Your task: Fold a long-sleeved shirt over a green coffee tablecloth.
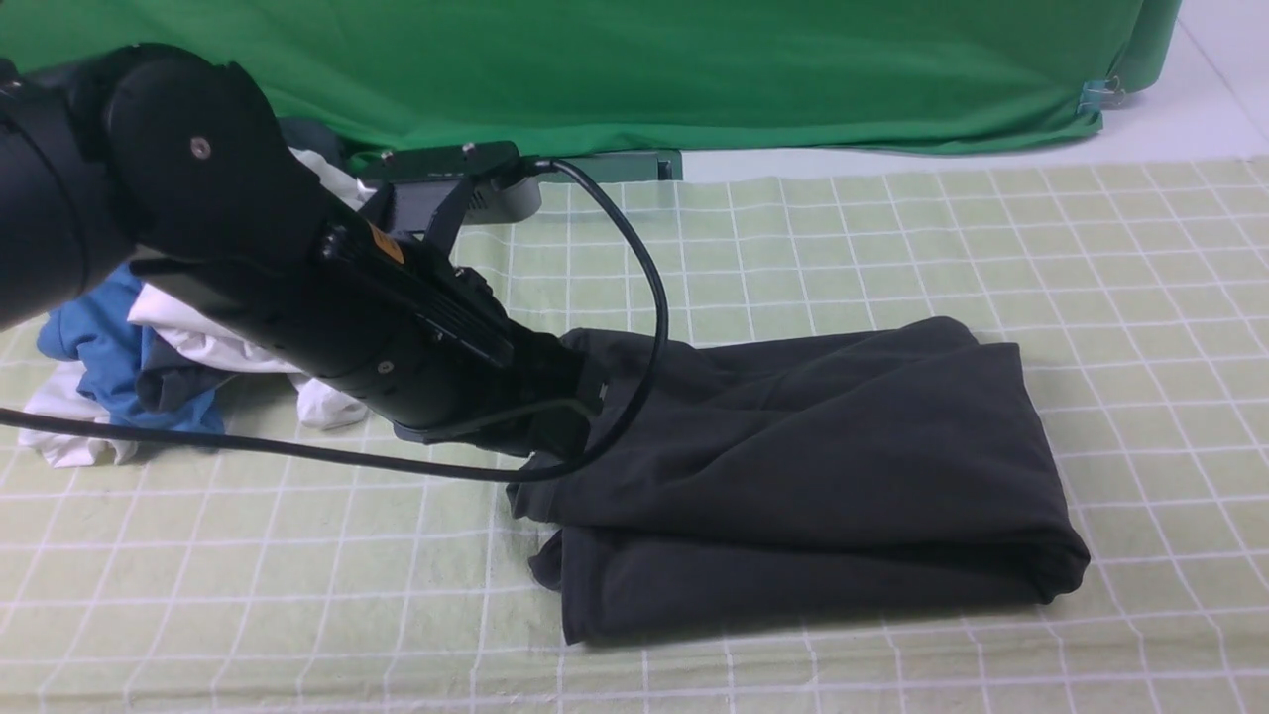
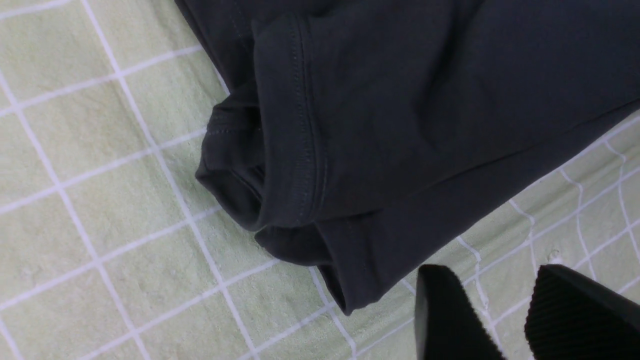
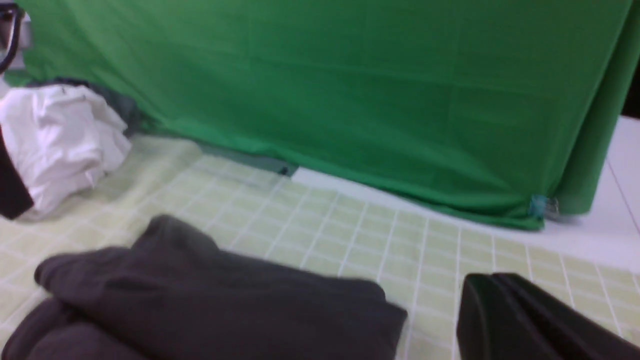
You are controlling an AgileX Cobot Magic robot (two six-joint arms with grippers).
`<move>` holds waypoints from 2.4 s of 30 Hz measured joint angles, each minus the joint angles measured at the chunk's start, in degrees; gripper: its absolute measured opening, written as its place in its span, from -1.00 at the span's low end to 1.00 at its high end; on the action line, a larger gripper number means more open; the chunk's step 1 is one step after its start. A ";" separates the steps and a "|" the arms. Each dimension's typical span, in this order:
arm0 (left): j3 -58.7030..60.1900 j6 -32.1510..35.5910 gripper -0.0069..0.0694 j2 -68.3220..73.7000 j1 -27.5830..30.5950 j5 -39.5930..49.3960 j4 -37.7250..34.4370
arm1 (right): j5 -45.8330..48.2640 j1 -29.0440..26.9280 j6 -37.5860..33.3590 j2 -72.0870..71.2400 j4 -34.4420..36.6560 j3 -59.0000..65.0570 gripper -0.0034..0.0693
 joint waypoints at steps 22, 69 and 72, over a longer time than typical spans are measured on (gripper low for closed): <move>0.00 2.70 -0.71 0.00 0.00 -0.53 1.30 | -12.77 0.00 0.19 0.11 0.06 6.31 -0.79; 35.05 9.43 -0.71 -52.00 0.00 -28.11 -8.87 | -11.27 -17.55 0.14 -10.15 -5.53 28.98 -0.52; 39.05 11.17 -0.71 -56.25 0.00 -35.83 -11.31 | -11.27 -17.55 0.14 -10.15 -5.53 28.98 -0.51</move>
